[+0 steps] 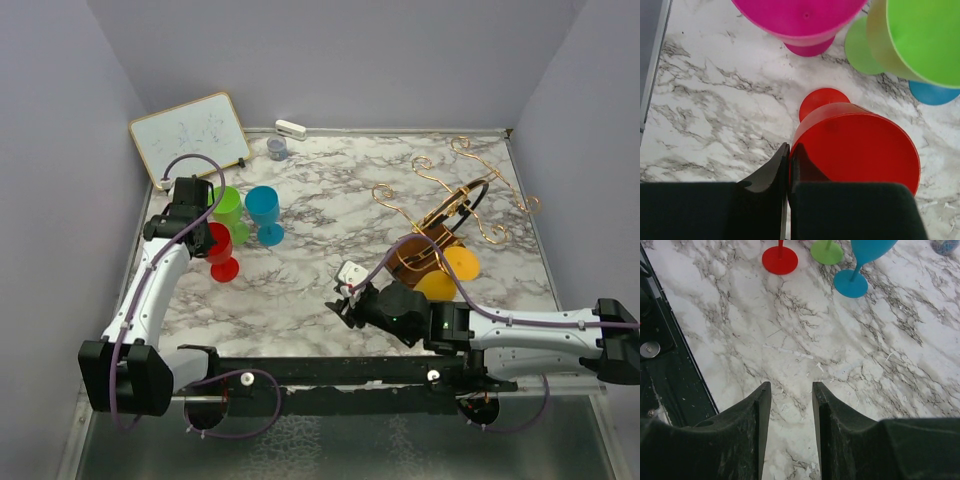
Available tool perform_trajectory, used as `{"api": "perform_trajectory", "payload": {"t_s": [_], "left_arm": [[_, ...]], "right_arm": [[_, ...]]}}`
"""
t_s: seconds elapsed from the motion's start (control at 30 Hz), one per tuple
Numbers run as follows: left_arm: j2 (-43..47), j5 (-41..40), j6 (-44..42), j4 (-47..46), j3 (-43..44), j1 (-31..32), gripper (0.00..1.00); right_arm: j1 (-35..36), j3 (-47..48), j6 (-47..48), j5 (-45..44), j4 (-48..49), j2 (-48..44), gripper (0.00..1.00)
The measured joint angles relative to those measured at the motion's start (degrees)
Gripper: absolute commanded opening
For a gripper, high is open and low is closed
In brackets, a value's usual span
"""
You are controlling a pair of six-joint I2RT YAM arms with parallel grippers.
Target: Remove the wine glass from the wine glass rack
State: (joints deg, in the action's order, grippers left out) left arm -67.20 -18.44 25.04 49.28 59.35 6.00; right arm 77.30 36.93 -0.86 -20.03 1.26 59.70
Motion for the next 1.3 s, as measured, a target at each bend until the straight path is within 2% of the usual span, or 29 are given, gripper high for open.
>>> {"api": "perform_trajectory", "payload": {"t_s": [0.1,0.2,0.33,0.47,0.77,0.9,0.93,1.07,1.2,1.3], "left_arm": [[-0.90,0.81,-0.66,-2.45,0.00,-1.90,0.00],[-1.40,2.23,-1.09,-4.22,0.00,-2.29,0.05],[-1.44,4.13,-1.46,-5.09,0.02,-2.29,0.17],[-1.44,5.38,-1.68,-4.87,0.66,-2.29,0.32],[-0.57,5.79,-1.86,-2.34,4.22,-2.29,0.34],[2.10,6.03,-1.57,-0.66,7.39,-2.29,0.34],[5.40,6.67,-1.53,-0.85,9.49,-2.29,0.35],[15.13,10.93,-1.33,-5.75,8.90,-2.29,0.44],[26.60,15.43,-0.46,-14.56,1.70,-2.29,0.44],[29.97,17.00,0.09,-19.15,-2.91,-2.29,0.44]], "right_arm": [[0.00,-0.35,-0.44,0.00,-0.02,-0.74,0.38],[0.00,-0.35,-0.70,0.00,-0.07,-0.96,0.38],[0.00,-0.35,-1.01,0.02,-0.48,-1.03,0.38],[0.00,-0.35,-1.07,0.13,-0.76,-1.22,0.38],[0.00,-0.35,-1.53,0.76,-0.94,-1.46,0.39],[0.00,0.02,-2.03,1.75,-1.60,-2.43,0.39],[0.00,0.42,-2.14,1.97,-1.84,-2.45,0.39],[0.02,5.53,-2.73,2.99,-5.05,-1.77,0.40],[0.00,17.62,-3.17,1.27,-11.06,2.27,0.44],[0.00,29.03,-2.91,-2.49,-15.78,6.12,0.47]]}}
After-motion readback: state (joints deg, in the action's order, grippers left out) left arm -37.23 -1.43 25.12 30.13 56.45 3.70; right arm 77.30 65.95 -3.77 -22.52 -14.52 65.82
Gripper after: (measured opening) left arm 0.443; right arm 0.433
